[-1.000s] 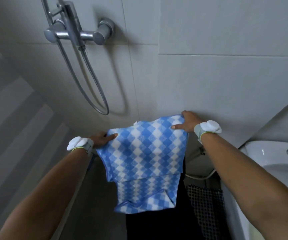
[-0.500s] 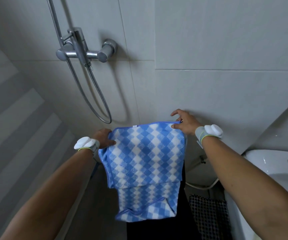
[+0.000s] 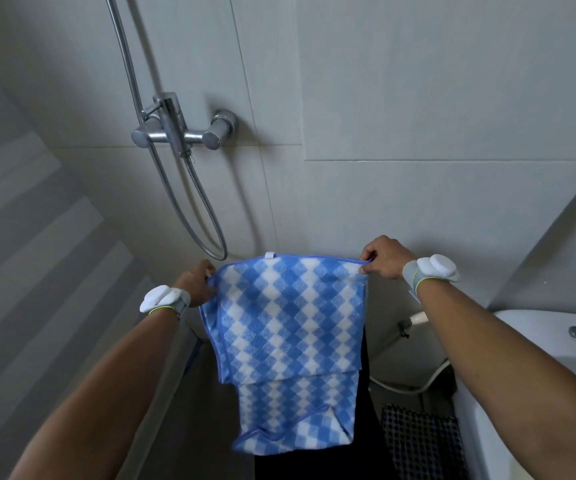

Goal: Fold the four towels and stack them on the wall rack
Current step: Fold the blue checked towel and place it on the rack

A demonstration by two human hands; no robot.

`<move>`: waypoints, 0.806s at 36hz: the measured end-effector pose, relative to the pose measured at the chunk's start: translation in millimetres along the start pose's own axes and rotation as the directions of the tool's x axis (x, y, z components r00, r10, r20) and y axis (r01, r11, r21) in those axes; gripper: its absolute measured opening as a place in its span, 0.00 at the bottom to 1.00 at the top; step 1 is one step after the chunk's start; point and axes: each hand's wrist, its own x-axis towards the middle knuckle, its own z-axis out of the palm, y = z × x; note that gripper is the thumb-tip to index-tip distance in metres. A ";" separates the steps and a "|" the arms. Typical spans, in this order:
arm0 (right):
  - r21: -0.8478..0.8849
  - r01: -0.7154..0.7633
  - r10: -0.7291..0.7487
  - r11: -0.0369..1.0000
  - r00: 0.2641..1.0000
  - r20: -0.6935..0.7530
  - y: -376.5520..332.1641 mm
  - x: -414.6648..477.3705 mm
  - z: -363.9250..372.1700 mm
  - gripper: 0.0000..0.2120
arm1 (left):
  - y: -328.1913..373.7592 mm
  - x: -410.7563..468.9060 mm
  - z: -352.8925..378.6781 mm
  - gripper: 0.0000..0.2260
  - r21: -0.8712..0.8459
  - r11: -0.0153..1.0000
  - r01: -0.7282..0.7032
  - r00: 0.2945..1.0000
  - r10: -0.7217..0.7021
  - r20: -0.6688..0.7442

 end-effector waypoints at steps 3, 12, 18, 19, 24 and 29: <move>0.004 0.010 -0.010 1.000 1.000 0.020 2.7 -2.2 -1.9 0.10 | -3.5 -3.2 4.4 0.12 -0.068 0.997 0.026 0.996 -0.031 -0.082; 0.004 0.042 -0.042 0.999 0.998 0.050 4.9 -5.7 -3.7 0.06 | 3.0 -6.4 18.3 0.10 -0.152 0.951 0.269 0.960 -0.277 -0.034; 0.006 0.056 -0.056 0.998 0.997 0.055 10.4 -7.4 -3.2 0.08 | 6.9 -0.5 23.8 0.10 -0.213 0.909 0.359 0.931 -0.363 0.022; 0.012 0.057 -0.057 0.998 0.997 0.056 11.2 -8.1 -3.3 0.08 | 8.2 2.7 24.9 0.12 -0.235 0.897 0.374 0.924 -0.383 0.008; 0.040 0.061 -0.064 0.997 0.994 0.085 17.5 -9.3 -3.2 0.07 | 26.9 11.2 30.3 0.21 -0.274 0.874 0.401 0.914 -0.402 0.056; 0.052 0.070 -0.076 0.996 0.990 0.121 22.9 -10.5 -5.8 0.09 | 39.4 18.0 38.4 0.26 -0.246 0.882 0.402 0.915 -0.391 0.097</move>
